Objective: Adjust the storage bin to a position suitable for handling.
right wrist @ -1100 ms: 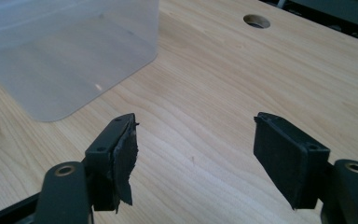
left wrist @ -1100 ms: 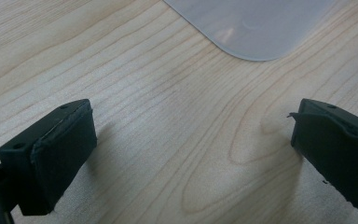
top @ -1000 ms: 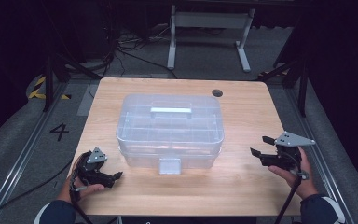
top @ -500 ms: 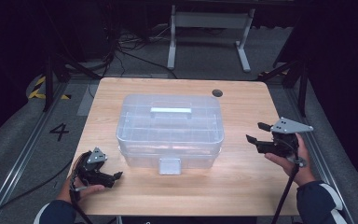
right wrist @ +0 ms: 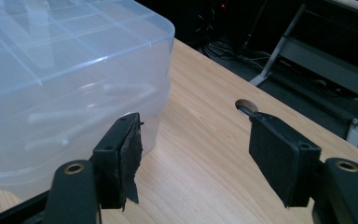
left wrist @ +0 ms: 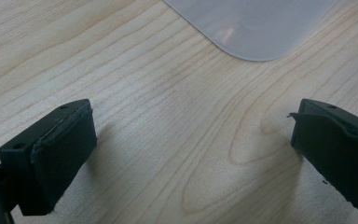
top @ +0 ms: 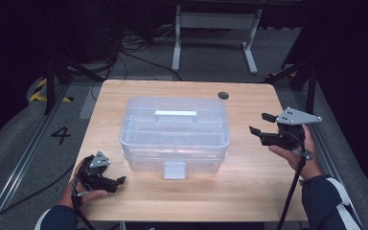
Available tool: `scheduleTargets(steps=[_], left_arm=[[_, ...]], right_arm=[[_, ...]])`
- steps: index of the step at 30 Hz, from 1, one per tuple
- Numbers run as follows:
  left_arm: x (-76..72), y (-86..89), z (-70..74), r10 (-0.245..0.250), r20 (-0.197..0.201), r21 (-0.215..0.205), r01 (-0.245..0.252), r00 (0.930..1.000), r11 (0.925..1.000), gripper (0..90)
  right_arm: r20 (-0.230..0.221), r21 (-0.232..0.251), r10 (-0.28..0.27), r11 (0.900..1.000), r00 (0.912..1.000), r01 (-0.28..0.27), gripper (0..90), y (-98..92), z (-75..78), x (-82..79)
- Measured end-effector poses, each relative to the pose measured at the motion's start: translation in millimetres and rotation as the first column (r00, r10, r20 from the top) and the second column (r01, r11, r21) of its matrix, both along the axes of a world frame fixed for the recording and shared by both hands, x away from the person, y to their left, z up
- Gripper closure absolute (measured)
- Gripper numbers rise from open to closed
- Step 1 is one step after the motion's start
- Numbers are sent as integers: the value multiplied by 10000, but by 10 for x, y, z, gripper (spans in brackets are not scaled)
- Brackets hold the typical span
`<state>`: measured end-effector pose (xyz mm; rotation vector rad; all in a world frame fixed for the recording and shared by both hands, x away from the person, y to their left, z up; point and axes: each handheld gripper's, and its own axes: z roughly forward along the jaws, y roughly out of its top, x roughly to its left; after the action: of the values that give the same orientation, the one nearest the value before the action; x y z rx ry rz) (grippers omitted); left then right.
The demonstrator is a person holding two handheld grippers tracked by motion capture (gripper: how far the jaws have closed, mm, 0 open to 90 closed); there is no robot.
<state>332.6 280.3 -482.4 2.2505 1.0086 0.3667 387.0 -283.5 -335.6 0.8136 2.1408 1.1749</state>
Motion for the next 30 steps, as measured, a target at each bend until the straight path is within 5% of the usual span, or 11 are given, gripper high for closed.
scheduleTargets(steps=[30], left_arm=[[0, -6, -6, 35, -46, -100, -35, 10000, 9999, 5]], right_arm=[[275, -52, 1170, 9931, 9928, -1169, 350, 647, 231, 195]])
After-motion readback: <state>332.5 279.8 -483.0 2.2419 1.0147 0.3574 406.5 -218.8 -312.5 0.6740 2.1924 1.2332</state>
